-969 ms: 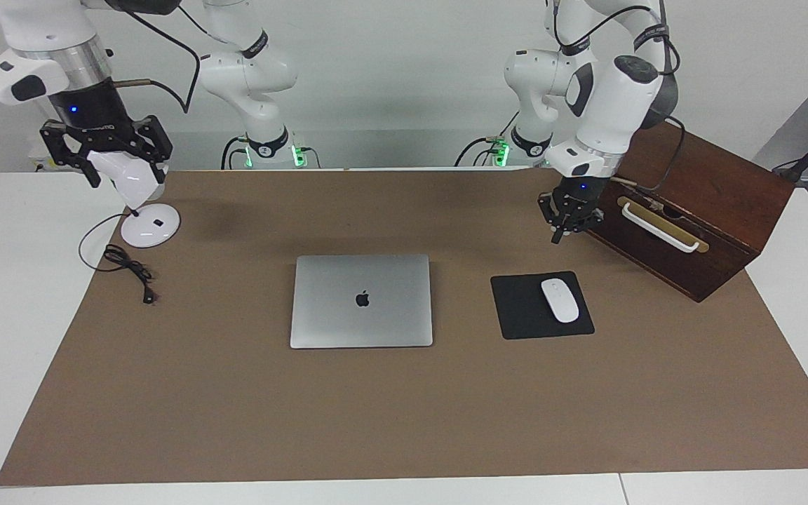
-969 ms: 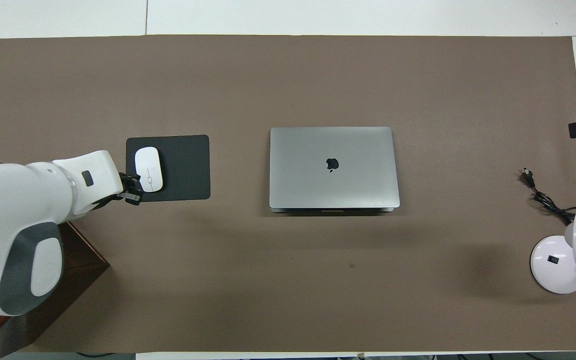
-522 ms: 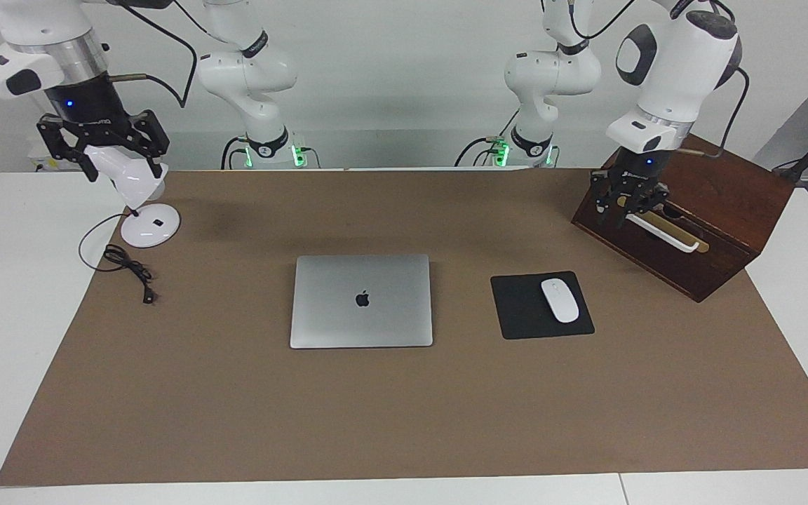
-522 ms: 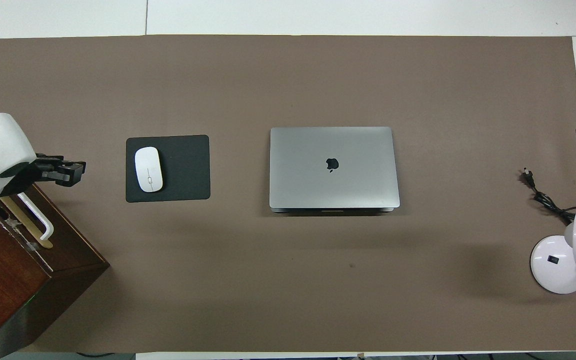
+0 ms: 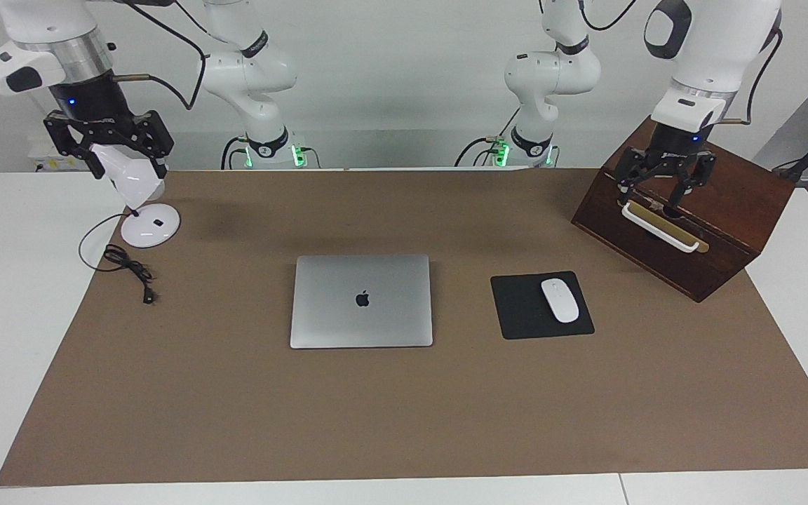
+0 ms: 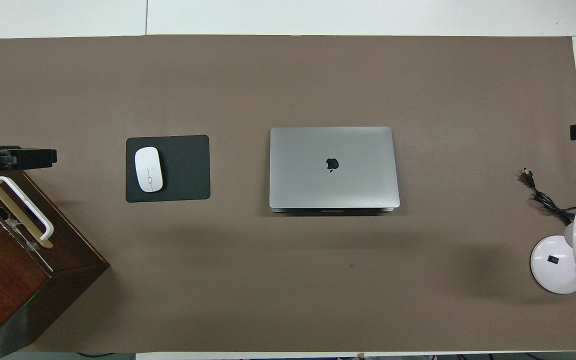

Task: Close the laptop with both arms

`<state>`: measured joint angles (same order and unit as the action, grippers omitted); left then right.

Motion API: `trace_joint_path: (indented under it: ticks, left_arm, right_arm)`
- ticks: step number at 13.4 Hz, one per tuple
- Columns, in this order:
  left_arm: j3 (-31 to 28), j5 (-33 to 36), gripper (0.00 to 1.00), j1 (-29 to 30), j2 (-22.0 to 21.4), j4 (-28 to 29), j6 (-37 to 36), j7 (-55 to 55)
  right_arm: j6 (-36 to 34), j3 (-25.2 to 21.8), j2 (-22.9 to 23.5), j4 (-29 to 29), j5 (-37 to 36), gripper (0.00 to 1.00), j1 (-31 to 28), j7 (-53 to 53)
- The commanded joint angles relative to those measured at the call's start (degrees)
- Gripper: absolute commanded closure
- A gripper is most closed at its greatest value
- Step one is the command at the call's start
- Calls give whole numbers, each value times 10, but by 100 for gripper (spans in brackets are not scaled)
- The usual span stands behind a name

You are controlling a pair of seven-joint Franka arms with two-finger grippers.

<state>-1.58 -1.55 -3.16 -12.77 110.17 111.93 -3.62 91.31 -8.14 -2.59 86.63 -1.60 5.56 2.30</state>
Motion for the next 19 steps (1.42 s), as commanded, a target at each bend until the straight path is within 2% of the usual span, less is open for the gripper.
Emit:
trace_joint_path:
  ticks: [1, 6, 8, 12, 19]
  left_arm:
    - [6, 8, 0, 28, 12, -68, -71, 18]
    - [8, 4, 0, 39, 34, -137, -125, 62]
    - [13, -5, 0, 32, 36, -138, -123, 112]
    - [15, -9, 0, 23, 35, -121, -118, 119]
    - [15, -6, 0, 24, 36, -121, -137, 119]
  right_arm:
    - [-5, 10, -14, 13, 6, 0, -9, -11]
    - [-9, 10, -13, 13, 5, 0, -8, -11]
    - [-10, 9, -14, 13, 5, 0, -8, -11]
    - [-21, 10, -14, 13, 5, 0, -8, -11]
    - [-98, 11, -15, 10, 5, 0, -7, -10]
